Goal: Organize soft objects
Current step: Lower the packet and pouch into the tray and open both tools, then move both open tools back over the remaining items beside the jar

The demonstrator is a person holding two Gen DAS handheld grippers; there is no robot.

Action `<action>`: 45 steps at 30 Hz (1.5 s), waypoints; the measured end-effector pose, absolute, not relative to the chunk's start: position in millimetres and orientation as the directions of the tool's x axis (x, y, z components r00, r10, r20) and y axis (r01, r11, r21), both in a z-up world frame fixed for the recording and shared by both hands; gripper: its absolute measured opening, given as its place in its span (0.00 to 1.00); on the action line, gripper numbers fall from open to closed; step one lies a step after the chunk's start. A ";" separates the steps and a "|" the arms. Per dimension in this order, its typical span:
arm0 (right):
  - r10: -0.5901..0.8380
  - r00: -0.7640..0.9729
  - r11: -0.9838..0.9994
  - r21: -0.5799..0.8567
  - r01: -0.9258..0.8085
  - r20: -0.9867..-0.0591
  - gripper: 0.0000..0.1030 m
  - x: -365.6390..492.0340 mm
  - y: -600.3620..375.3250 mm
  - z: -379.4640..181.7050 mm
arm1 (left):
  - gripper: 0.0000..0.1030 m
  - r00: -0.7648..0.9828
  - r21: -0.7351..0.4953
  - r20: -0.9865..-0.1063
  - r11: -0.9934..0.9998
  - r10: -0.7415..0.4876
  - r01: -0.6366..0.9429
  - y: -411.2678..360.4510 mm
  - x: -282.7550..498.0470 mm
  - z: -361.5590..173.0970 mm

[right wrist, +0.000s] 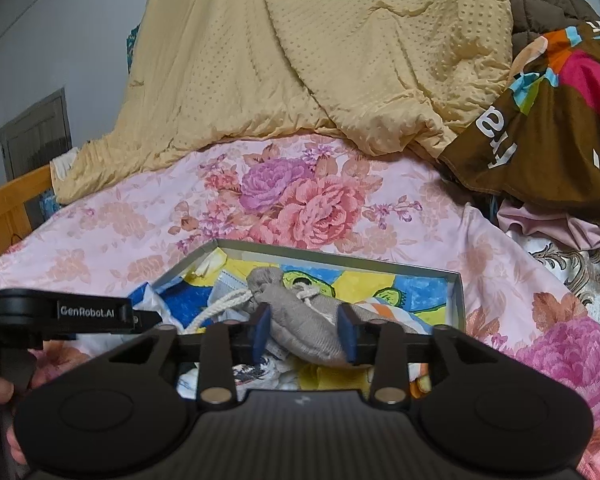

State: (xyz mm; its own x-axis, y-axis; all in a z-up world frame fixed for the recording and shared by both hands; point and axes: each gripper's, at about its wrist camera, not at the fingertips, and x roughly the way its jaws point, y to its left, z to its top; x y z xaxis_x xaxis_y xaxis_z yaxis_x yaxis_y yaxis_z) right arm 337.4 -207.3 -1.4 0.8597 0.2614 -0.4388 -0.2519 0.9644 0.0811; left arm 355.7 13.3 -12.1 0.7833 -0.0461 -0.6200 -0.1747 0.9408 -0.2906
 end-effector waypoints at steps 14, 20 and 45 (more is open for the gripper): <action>0.266 0.888 0.963 0.143 -0.228 -0.374 0.69 319.0 -225.3 21.2 | 0.85 0.821 -0.236 -0.571 0.959 -0.008 -0.155 1.6 329.1 11.8; 0.262 0.903 0.962 0.162 -0.218 -0.341 0.81 304.4 -233.7 30.9 | 0.94 0.853 -0.227 -0.522 0.964 -0.001 -0.138 -2.6 309.3 24.3; 0.221 0.930 0.974 0.122 -0.193 -0.293 1.00 209.5 -240.2 60.4 | 0.99 0.935 -0.249 -0.355 0.964 -0.006 -0.089 -4.7 195.8 65.1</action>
